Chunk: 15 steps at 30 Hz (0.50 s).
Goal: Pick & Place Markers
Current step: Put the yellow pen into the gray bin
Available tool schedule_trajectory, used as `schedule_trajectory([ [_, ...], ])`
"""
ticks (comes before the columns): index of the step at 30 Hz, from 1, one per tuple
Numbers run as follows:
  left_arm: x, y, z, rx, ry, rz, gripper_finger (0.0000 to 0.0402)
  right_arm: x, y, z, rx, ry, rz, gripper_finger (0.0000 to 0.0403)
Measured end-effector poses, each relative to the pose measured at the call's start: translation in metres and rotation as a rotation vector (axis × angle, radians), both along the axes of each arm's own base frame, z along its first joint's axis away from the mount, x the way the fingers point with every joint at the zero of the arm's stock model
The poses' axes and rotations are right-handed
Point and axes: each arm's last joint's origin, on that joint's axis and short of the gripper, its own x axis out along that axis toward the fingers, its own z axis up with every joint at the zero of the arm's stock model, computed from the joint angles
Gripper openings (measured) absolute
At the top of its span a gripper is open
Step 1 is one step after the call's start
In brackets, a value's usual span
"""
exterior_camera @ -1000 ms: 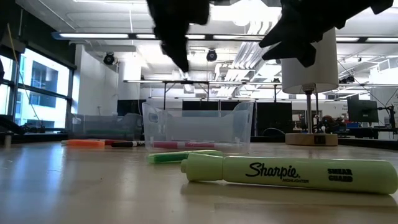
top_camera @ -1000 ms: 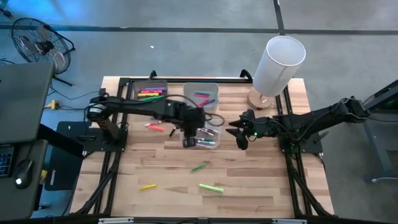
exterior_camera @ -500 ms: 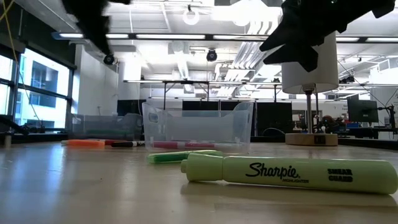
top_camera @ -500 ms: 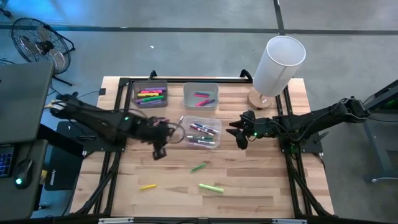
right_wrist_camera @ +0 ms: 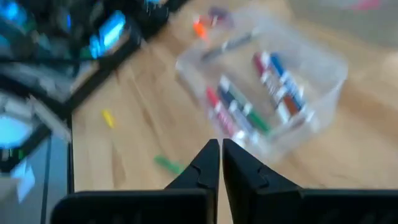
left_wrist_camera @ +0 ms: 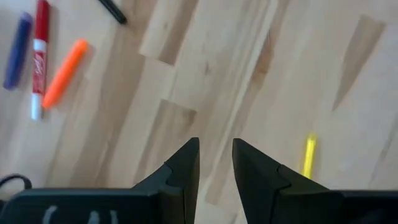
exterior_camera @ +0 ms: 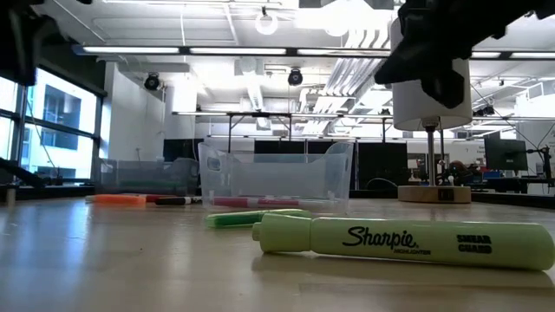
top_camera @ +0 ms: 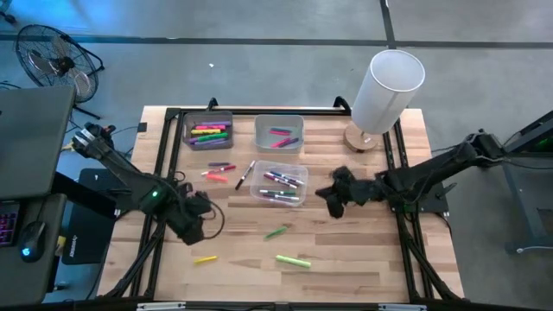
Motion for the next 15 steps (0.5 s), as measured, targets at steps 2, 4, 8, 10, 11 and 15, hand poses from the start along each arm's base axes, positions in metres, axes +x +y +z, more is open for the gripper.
schedule_trajectory([
  [2,-0.003,-0.006,-0.002,-0.008,0.003,0.001,0.0091,0.003,0.014,-0.005,0.017,0.051,0.023,0.0011],
  [4,-0.004,-0.011,-0.004,-0.016,0.002,0.005,0.0091,0.008,0.029,-0.010,0.025,0.127,0.031,0.0012],
  [8,-0.004,-0.021,-0.007,-0.049,-0.007,0.016,0.0092,0.017,0.062,-0.020,0.004,0.346,0.046,0.0004],
  [10,-0.001,-0.027,-0.010,-0.067,0.000,0.007,0.0092,0.021,0.078,-0.023,-0.008,0.446,0.034,0.0004],
  [11,0.002,-0.030,-0.013,-0.084,0.003,0.011,0.0092,0.023,0.086,-0.024,-0.022,0.492,0.034,0.0002],
  [15,0.010,-0.046,-0.026,-0.147,0.045,0.022,0.0092,0.030,0.115,-0.023,-0.070,0.600,0.047,0.0004],
])
